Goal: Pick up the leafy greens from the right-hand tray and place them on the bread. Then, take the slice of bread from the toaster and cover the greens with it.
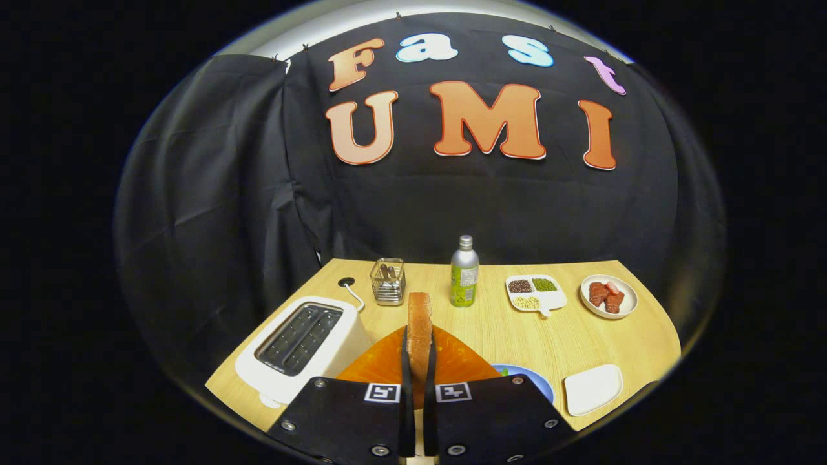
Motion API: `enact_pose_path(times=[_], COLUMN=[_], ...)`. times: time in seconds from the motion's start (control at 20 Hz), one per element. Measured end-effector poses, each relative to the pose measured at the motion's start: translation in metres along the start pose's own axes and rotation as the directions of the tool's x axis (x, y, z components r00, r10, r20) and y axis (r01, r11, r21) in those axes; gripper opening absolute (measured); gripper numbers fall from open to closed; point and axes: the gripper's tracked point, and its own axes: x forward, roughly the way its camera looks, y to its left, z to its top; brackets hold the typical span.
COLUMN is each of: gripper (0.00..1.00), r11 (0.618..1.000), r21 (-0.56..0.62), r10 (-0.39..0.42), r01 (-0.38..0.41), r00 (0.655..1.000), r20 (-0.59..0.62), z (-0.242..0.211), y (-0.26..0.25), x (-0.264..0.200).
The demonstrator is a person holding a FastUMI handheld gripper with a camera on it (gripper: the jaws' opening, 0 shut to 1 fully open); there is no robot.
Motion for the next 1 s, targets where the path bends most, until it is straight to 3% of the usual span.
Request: enact_pose_path(times=[1.0], gripper=[0.05], r11=[0.998], r21=[0.055], r10=[0.017], r01=[-0.009], r00=[0.987], r20=[-0.160], z=[-0.088], y=[-0.067], x=[0.027])
